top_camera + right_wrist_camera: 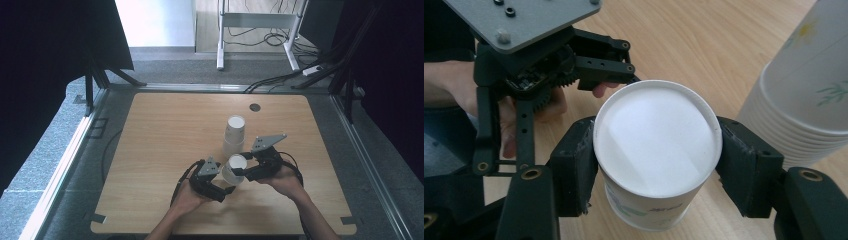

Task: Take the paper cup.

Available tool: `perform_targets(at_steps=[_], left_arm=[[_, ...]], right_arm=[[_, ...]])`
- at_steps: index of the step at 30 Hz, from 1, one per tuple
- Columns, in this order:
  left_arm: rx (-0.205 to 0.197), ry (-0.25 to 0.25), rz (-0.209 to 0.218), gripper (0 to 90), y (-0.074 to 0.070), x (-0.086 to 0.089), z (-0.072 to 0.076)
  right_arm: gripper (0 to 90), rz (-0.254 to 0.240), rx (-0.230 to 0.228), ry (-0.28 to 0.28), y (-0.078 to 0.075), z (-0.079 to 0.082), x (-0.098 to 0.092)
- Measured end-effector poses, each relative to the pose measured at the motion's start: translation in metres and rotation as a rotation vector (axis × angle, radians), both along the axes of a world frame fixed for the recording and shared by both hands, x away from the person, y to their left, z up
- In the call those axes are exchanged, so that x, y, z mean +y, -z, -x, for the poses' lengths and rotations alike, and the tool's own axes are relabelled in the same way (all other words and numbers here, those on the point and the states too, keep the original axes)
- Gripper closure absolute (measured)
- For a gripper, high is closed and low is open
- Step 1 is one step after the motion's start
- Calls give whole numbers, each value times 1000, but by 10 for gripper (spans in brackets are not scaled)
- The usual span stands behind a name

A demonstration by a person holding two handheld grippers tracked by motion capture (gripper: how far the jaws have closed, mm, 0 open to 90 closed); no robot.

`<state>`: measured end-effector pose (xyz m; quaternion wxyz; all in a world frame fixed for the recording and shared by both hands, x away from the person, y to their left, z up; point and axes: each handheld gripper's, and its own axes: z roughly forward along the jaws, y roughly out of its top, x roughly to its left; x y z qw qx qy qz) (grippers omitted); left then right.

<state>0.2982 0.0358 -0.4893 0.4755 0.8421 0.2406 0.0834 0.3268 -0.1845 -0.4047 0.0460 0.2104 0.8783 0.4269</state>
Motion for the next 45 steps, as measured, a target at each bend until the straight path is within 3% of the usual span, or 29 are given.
perform_targets(at_steps=[12,27,32,40,45], left_arm=[[-1,11,-22,76,7,-6,1],[-17,20,-18,192,10,-4,1],[-22,24,-18,282,9,-1,0],[-24,38,-64,359,6,1,-1],[-26,36,-97,371,2,4,-3]], right_arm=[[374,-19,19,-19,7,4,7],[373,-41,24,-21,6,4,5],[366,-39,20,-23,5,4,4],[313,-18,23,-48,6,3,4],[246,-1,-3,-61,0,4,2]])
